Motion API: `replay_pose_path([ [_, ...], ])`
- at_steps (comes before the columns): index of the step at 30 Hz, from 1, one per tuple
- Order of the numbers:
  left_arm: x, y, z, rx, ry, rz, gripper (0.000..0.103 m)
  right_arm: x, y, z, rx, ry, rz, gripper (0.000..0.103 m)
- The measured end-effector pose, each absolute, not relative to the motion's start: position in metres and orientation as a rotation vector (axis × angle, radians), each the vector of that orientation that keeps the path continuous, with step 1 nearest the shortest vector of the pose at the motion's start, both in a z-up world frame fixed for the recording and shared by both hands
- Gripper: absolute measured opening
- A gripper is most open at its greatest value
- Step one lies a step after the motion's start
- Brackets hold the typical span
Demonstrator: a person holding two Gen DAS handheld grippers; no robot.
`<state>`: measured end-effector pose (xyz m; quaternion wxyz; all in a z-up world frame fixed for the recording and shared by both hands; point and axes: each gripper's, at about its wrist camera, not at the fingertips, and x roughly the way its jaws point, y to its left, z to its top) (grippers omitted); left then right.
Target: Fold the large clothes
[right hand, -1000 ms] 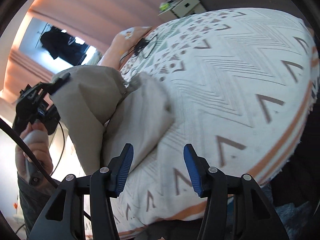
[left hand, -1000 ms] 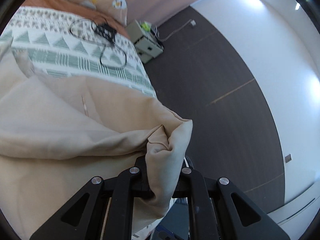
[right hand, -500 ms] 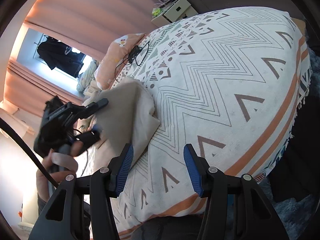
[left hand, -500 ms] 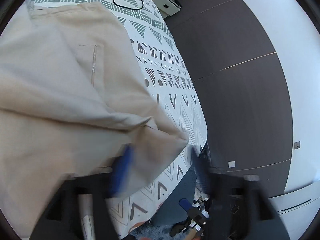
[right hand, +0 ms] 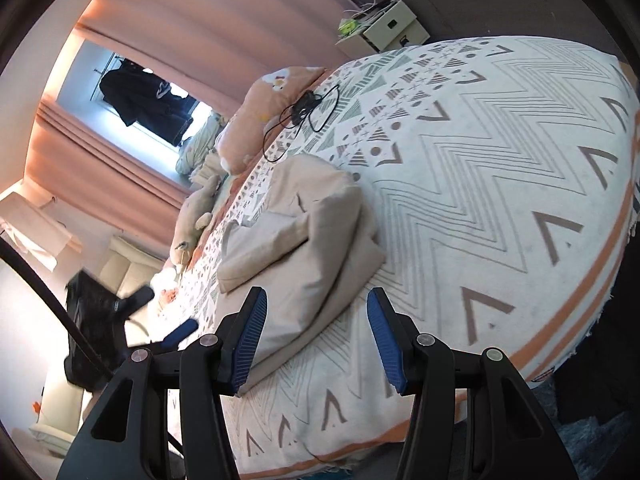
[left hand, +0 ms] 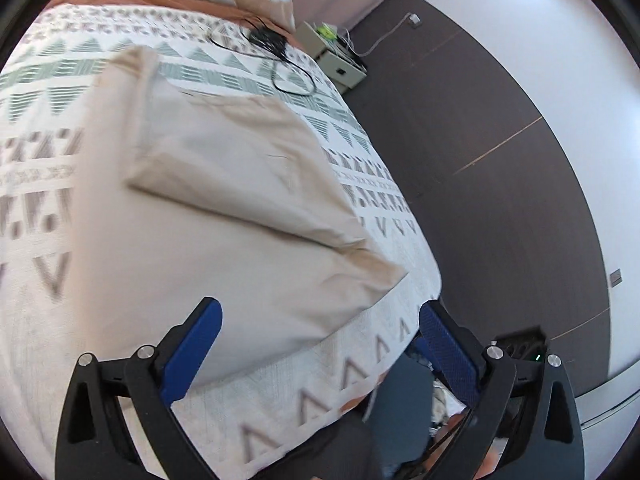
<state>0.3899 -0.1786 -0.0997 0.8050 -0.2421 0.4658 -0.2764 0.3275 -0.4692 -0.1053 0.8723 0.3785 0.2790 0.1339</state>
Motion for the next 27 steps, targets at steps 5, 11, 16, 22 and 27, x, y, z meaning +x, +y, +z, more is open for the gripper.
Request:
replay_pose_path([
  [5, 0.367, -0.144, -0.108, -0.559, 0.962, -0.551, 0.101, 0.319, -0.454, -0.102, 0.773, 0.573, 0.290, 0.050],
  [11, 0.334, -0.119, -0.129, -0.599, 0.950, -0.509, 0.095, 0.297, -0.445, -0.100, 0.740, 0.562, 0.297, 0.050],
  [16, 0.317, -0.107, -0.144, -0.636, 0.956, -0.480, 0.094, 0.278, -0.447, -0.099, 0.709, 0.550, 0.290, 0.050],
  [22, 0.322, -0.101, -0.157, -0.670, 0.963, -0.462, 0.094, 0.283, -0.455, -0.099, 0.703, 0.557, 0.279, 0.050],
  [27, 0.347, -0.104, -0.168, -0.692, 0.986, -0.447, 0.092, 0.307, -0.463, -0.096, 0.719, 0.554, 0.269, 0.050],
])
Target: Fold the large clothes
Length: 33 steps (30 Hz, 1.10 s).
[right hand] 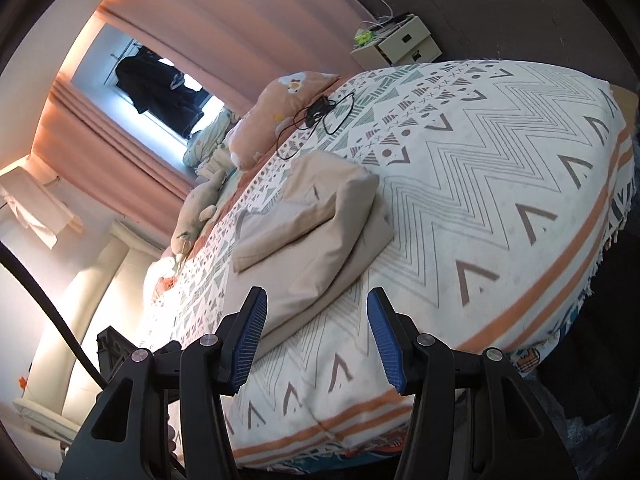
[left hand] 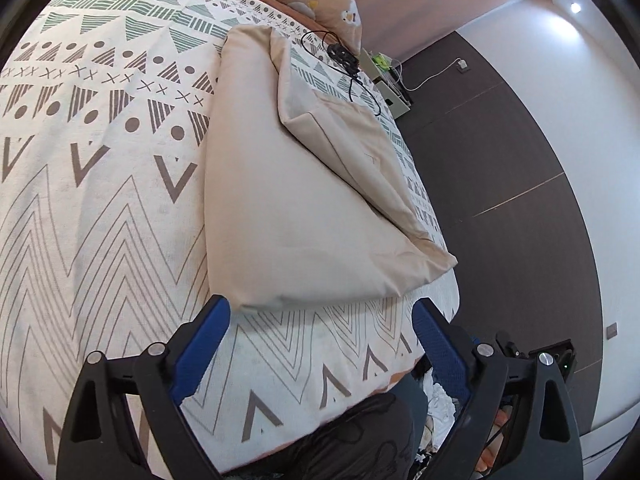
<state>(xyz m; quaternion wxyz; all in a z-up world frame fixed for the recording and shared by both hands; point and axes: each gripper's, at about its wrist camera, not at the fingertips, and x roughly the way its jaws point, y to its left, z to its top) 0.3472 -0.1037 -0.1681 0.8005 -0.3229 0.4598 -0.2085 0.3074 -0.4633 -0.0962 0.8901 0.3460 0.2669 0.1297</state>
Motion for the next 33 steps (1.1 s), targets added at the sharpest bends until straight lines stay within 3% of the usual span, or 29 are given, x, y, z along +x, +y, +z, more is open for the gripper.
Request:
replay_pose_path([
  [2, 0.357, -0.105, -0.173, -0.691, 1.006, -0.435, 0.086, 0.318, -0.465, -0.097, 0.725, 0.556, 0.263, 0.050],
  [13, 0.383, -0.102, -0.207, -0.711, 1.079, -0.370, 0.082, 0.421, -0.453, -0.101, 0.678, 0.652, 0.240, 0.050],
  [15, 0.383, -0.100, -0.213, -0.723, 1.086, -0.368, 0.080, 0.437, -0.451, -0.104, 0.671, 0.668, 0.218, 0.042],
  [17, 0.384, -0.097, -0.221, -0.751, 1.097, -0.375, 0.068, 0.447, -0.450, -0.105, 0.667, 0.665, 0.211, 0.018],
  [19, 0.383, -0.091, -0.229, -0.794, 1.098, -0.386, 0.063, 0.452, -0.448, -0.105, 0.663, 0.660, 0.218, 0.012],
  [23, 0.378, -0.083, -0.235, -0.841, 1.084, -0.398, 0.054, 0.455, -0.437, -0.101, 0.635, 0.646, 0.261, 0.009],
  [33, 0.364, -0.072, -0.224, -0.790, 1.061, -0.349, 0.045, 0.467, -0.437, -0.111, 0.657, 0.662, 0.301, 0.008],
])
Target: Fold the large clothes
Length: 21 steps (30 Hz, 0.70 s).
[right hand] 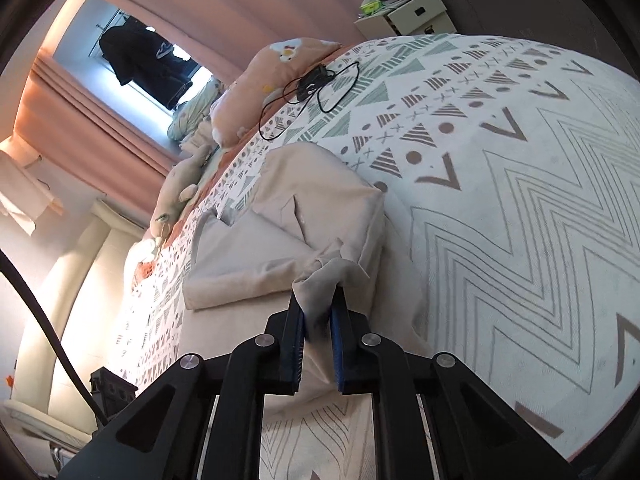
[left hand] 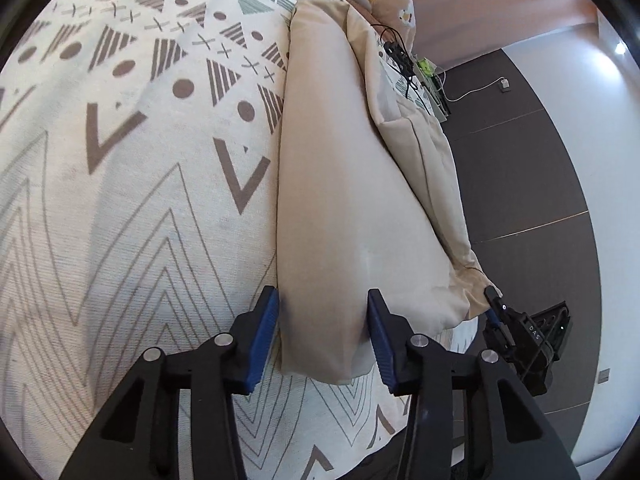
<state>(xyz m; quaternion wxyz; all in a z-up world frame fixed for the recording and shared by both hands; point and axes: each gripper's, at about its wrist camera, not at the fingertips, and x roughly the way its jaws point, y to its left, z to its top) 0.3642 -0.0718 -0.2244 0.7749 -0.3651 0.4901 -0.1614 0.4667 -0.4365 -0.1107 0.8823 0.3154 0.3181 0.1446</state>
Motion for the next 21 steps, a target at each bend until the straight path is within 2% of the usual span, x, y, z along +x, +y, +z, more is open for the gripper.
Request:
replay_pose_path([
  [7, 0.377, -0.082, -0.195, -0.719, 1.092, -0.323, 0.045, 0.455, -0.448, -0.123, 0.704, 0.678, 0.307, 0.008],
  [11, 0.385, -0.100, -0.189, -0.593, 1.129, -0.264, 0.056, 0.453, -0.446, -0.122, 0.695, 0.677, 0.307, 0.008],
  [16, 0.385, -0.105, -0.196, -0.548, 1.126, -0.215, 0.056, 0.452, -0.437, -0.120, 0.670, 0.681, 0.303, 0.008],
  [18, 0.383, -0.104, -0.201, -0.536, 1.114, -0.231, 0.048, 0.452, -0.433, -0.119, 0.663, 0.682, 0.304, 0.008],
  [20, 0.380, -0.092, -0.206, -0.589, 1.113, -0.247, 0.034, 0.452, -0.431, -0.117, 0.654, 0.681, 0.309, 0.008],
  [21, 0.378, -0.088, -0.208, -0.603, 1.118, -0.258, 0.033, 0.452, -0.430, -0.115, 0.651, 0.681, 0.314, 0.008],
])
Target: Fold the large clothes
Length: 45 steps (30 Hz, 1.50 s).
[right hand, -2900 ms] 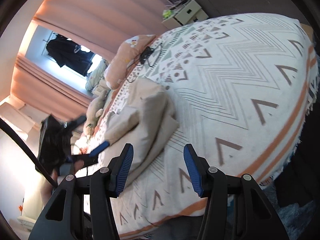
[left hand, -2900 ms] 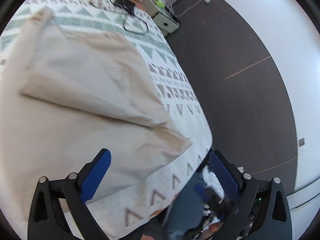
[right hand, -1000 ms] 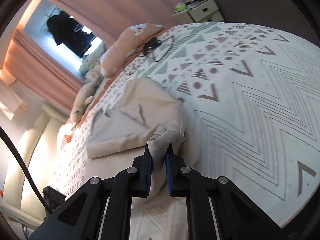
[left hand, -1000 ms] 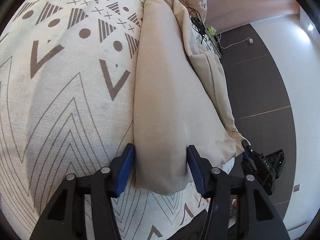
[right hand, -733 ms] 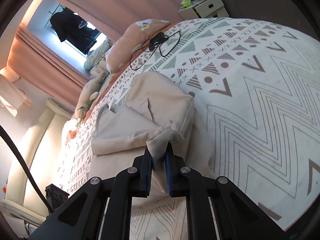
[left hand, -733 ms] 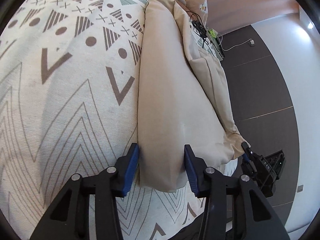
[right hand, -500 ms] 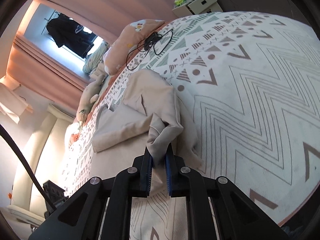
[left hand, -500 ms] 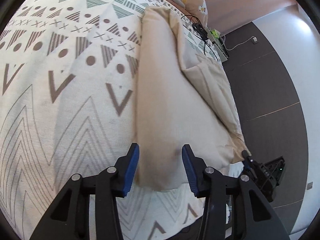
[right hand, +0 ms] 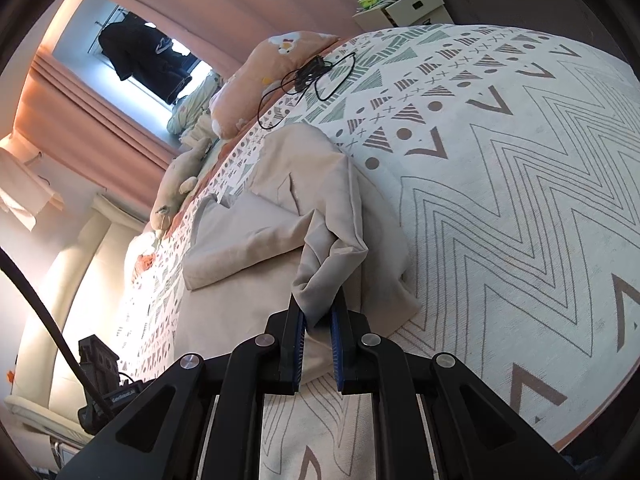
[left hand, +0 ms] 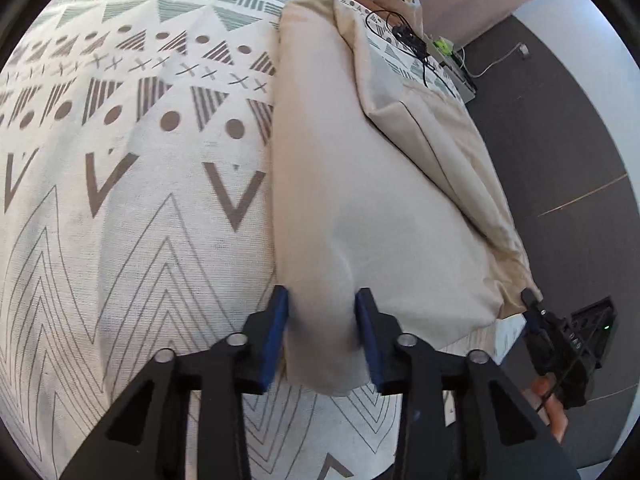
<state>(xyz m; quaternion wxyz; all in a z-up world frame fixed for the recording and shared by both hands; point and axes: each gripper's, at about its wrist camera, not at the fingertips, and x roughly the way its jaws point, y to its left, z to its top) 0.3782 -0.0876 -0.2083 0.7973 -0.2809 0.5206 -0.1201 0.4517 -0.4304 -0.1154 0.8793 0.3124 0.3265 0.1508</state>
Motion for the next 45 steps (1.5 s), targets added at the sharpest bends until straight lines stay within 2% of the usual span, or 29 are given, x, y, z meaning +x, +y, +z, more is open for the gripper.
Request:
replay_pose_path([
  [5, 0.373, -0.077, -0.207, -0.579, 1.112, -0.244, 0.025, 0.456, -0.426, -0.110, 0.639, 0.676, 0.362, 0.008],
  [15, 0.373, -0.088, -0.198, -0.572, 1.085, -0.270, 0.027, 0.463, -0.465, -0.158, 0.731, 0.716, 0.298, 0.008],
  [16, 0.373, -0.088, -0.198, -0.575, 1.088, -0.268, 0.027, 0.460, -0.465, -0.156, 0.709, 0.716, 0.290, 0.013],
  [17, 0.373, -0.086, -0.198, -0.583, 1.093, -0.265, 0.028, 0.457, -0.464, -0.151, 0.677, 0.716, 0.261, 0.027],
  [19, 0.375, -0.086, -0.196, -0.604, 1.093, -0.265, 0.033, 0.449, -0.463, -0.139, 0.593, 0.708, 0.168, 0.049],
  [20, 0.374, -0.085, -0.196, -0.619, 1.085, -0.273, 0.039, 0.445, -0.465, -0.132, 0.570, 0.691, 0.140, 0.053],
  [21, 0.373, -0.084, -0.195, -0.634, 1.073, -0.283, 0.046, 0.441, -0.468, -0.125, 0.560, 0.668, 0.133, 0.053],
  [23, 0.371, -0.082, -0.193, -0.662, 1.042, -0.294, 0.083, 0.440, -0.469, -0.110, 0.531, 0.644, 0.141, 0.053],
  [24, 0.370, -0.081, -0.191, -0.670, 1.026, -0.295, 0.085, 0.440, -0.466, -0.101, 0.502, 0.638, 0.151, 0.053],
  [32, 0.356, -0.060, -0.182, -0.691, 0.958, -0.262, 0.085, 0.472, -0.389, -0.065, 0.210, 0.667, 0.328, 0.053],
  [45, 0.342, 0.000, -0.196, -0.802, 0.899, -0.167, 0.085, 0.574, -0.244, -0.061, -0.291, 0.765, 0.417, 0.053],
])
